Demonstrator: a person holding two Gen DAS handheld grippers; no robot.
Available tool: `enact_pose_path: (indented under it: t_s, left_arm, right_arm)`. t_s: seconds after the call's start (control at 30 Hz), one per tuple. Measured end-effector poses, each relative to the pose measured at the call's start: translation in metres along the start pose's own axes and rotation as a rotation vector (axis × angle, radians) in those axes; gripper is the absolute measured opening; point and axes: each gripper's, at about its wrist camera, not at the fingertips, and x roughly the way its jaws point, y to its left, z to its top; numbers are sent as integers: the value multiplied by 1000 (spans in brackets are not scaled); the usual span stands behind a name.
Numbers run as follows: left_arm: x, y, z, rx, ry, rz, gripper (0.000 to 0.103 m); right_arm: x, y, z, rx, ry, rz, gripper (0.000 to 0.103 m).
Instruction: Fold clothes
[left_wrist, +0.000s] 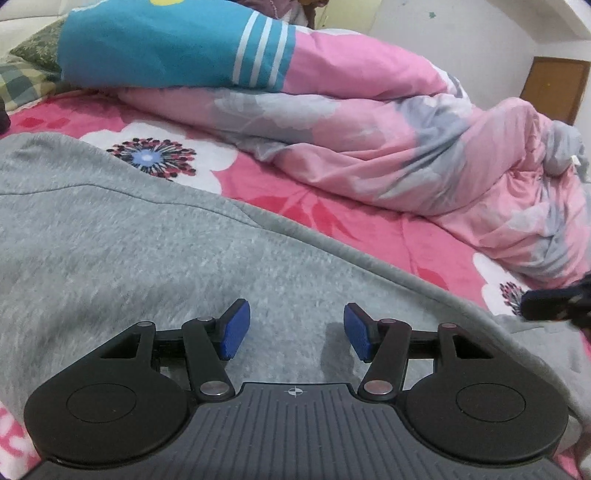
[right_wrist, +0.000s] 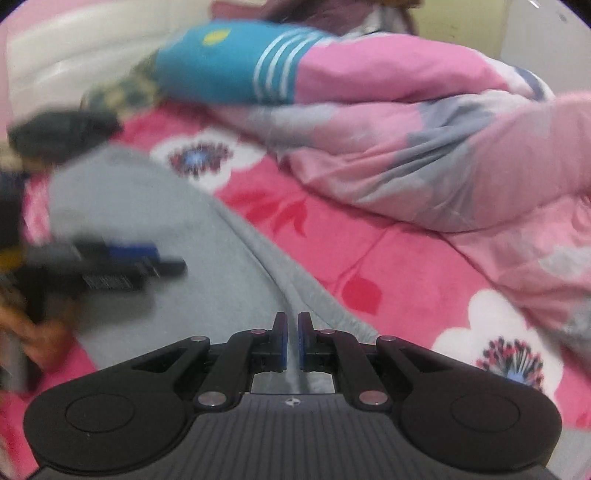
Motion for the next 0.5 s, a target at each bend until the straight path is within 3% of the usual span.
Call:
enact_pose_path:
  t_s: [0.2, 0.27, 0.3, 0.33, 0.4, 0.43, 0.5]
  left_arm:
    - [4, -2, -2, 18, -7, 29, 57]
    - [5, -3, -3, 25, -10, 34, 57]
    - [5, -4, -3, 30, -12, 38, 57]
    - [5, -5, -4, 36, -15, 42, 57]
    - [6, -6, -4, 44, -20, 48, 57]
    - [6, -7, -4, 45, -24, 50, 57]
    - [6, -6, -4, 38, -28, 50, 56]
  right_arm:
    - [22, -1, -15, -13, 21, 41, 7]
    - [21, 0, -22, -22, -2, 45, 29]
    - [24, 0, -26, -31, 3, 19, 29]
    - [27, -1, -29, -40, 8, -6, 28]
    - [37, -6, -35, -28, 30, -32, 9]
    - [37, -11, -35, -9, 20, -36, 4]
    - [34, -20, -33, 28, -9, -44, 4]
